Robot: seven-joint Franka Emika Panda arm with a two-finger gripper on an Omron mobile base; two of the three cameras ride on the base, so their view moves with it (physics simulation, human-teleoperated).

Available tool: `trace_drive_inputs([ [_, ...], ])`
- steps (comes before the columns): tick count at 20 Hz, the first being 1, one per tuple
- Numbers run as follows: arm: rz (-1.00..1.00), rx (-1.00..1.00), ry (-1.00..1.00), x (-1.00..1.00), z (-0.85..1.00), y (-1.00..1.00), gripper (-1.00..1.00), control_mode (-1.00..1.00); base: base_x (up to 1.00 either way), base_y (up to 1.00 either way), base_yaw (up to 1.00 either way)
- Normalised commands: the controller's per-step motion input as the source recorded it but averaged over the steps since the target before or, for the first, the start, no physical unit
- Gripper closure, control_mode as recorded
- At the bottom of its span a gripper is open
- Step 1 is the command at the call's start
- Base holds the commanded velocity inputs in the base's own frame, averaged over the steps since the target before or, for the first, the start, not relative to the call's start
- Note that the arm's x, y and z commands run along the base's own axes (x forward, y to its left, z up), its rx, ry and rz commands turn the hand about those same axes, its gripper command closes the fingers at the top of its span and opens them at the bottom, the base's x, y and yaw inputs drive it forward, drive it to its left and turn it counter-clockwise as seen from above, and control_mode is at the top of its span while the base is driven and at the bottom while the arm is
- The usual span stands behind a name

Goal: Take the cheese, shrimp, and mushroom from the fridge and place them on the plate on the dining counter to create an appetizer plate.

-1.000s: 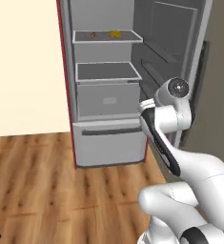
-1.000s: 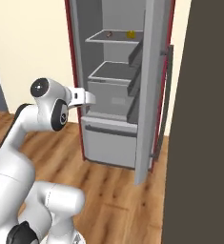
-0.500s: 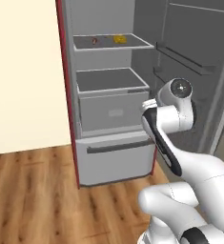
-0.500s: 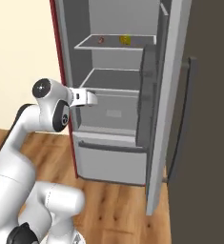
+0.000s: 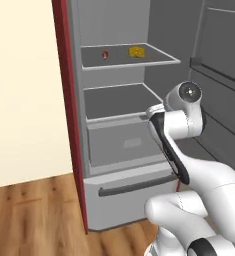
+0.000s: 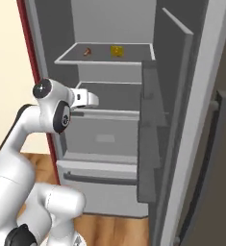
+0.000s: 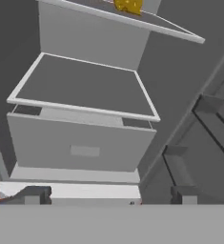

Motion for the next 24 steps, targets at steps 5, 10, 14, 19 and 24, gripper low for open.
trace_drive_inputs([
  [5,0.0,0.0,0.0,0.0,0.0,0.0,-1.0,1.0,0.96,0.03,-0.05],
  [10,0.0,0.0,0.0,0.0,0.0,0.0,-1.0,1.0,0.96,-0.04,0.0],
  [14,0.0,0.0,0.0,0.0,0.0,0.0,-1.0,1.0,0.6,-0.07,0.01],
  [19,0.0,0.03,-0.01,0.04,-0.01,-0.11,-1.0,-1.0,0.0,0.0,0.0],
  [24,0.0,0.01,0.0,-0.02,0.09,0.0,-1.0,-1.0,0.0,0.0,0.0],
])
